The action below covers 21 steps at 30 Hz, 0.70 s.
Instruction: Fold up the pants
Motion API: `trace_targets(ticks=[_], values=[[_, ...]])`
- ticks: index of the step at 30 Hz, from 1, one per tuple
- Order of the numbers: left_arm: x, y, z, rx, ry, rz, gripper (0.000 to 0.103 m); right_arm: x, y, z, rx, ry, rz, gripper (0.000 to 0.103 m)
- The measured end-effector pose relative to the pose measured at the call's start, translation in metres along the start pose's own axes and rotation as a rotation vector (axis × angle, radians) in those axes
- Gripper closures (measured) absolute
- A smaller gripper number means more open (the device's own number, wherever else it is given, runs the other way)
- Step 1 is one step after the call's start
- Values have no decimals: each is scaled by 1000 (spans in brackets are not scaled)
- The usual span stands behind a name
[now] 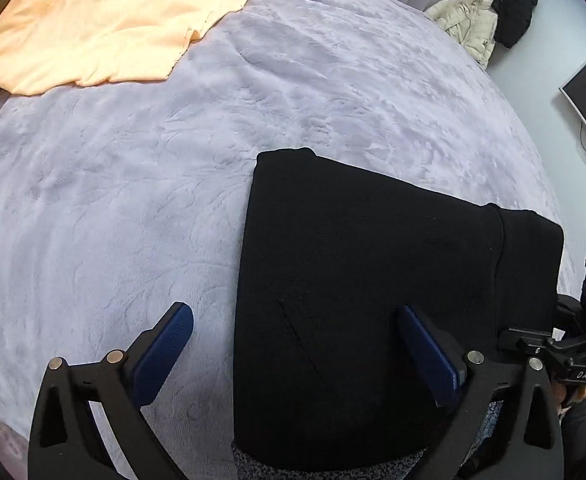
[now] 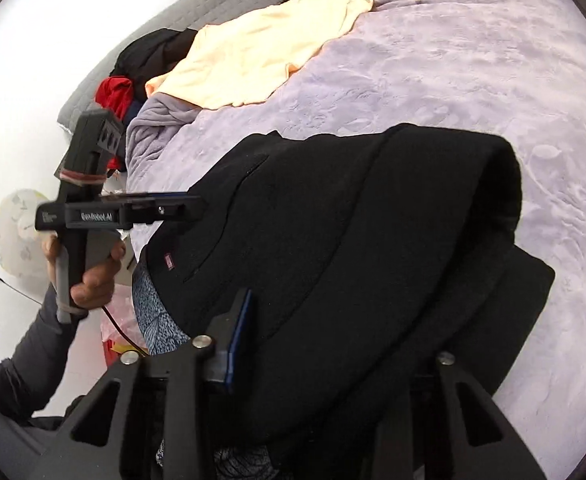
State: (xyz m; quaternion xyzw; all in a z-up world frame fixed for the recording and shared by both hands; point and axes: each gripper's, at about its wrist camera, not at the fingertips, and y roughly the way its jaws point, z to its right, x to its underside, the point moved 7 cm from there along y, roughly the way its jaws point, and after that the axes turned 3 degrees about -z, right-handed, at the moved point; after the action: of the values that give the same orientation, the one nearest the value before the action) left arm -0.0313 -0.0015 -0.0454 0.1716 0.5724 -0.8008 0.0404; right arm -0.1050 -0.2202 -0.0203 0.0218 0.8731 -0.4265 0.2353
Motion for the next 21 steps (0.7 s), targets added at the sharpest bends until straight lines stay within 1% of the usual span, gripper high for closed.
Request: trace_targets(ticks=[1, 3, 5, 7, 9, 10, 12, 13, 14, 15, 17, 19, 21], values=[[0, -2, 1, 14, -2, 3, 0, -2, -8, -1, -4, 7, 12, 74], [-4, -12, 5, 41, -4, 16, 0, -7, -29, -7, -15, 10, 70, 77], [-8, -30, 19, 38, 41, 64, 0, -9, -58, -18, 21, -18, 134, 78], [-9, -43, 32, 44, 99, 90, 0, -6, -78, -25, 34, -23, 161, 79], [-7, -46, 44, 48, 145, 94, 0, 3, -78, -19, 59, -5, 147, 79], [-6, -41, 48, 45, 157, 84, 0, 8, -71, -11, 94, 15, 120, 79], [-3, -21, 54, 30, 170, 37, 0, 23, -48, 15, 167, 83, 58, 79], [-1, -10, 55, 21, 169, 8, 0, 29, -41, 25, 173, 112, 53, 79], [4, 3, 56, 14, 171, -24, 0, 32, -40, 30, 156, 130, 72, 79], [6, 10, 57, -3, 173, -26, 0, 32, -42, 32, 139, 139, 88, 79], [4, 13, 59, -18, 183, -8, 0, 31, -44, 28, 152, 127, 87, 78], [1, 9, 58, -12, 178, -18, 0, 29, -50, 26, 161, 128, 82, 69], [-7, -3, 54, -47, 177, 19, 0, 25, -66, 28, 198, 141, 119, 57]])
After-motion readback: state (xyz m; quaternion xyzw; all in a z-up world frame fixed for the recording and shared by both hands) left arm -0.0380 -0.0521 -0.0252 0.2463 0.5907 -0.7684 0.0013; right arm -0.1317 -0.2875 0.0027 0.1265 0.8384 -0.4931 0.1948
